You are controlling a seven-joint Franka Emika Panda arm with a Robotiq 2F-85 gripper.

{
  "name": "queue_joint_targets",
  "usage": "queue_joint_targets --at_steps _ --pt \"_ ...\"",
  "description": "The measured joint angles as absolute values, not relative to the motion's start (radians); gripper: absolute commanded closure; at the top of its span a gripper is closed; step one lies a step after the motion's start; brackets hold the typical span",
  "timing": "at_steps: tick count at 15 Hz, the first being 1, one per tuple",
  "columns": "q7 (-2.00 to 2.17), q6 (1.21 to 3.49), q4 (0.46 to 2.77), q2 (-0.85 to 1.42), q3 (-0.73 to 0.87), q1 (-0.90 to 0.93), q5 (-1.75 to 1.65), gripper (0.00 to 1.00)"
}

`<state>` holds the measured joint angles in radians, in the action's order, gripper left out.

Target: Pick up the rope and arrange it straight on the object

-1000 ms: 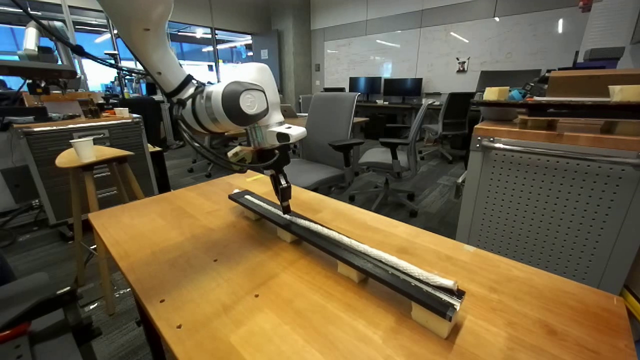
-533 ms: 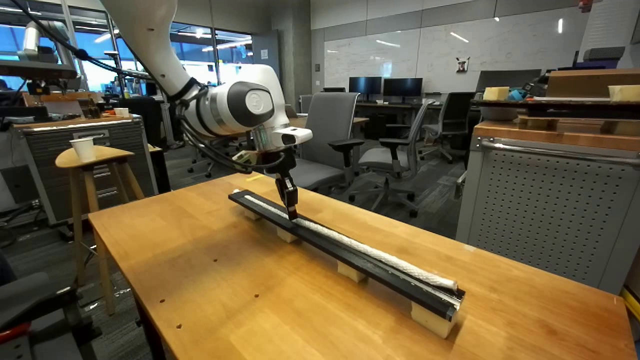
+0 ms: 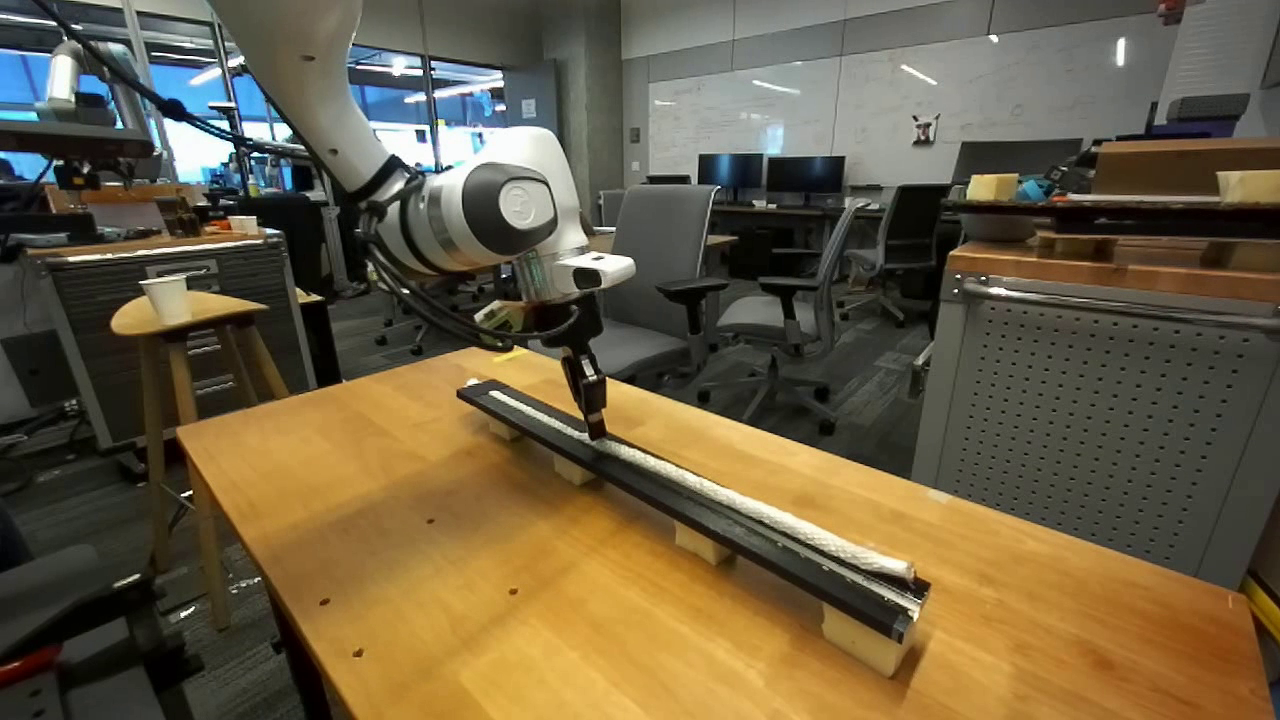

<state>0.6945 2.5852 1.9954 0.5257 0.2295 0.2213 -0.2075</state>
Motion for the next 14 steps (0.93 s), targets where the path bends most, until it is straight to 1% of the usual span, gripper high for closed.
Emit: queue_joint_targets --at_steps 14 --pt "0.682 2.577 1.970 0.561 0.205 0.178 -0.139 1.00"
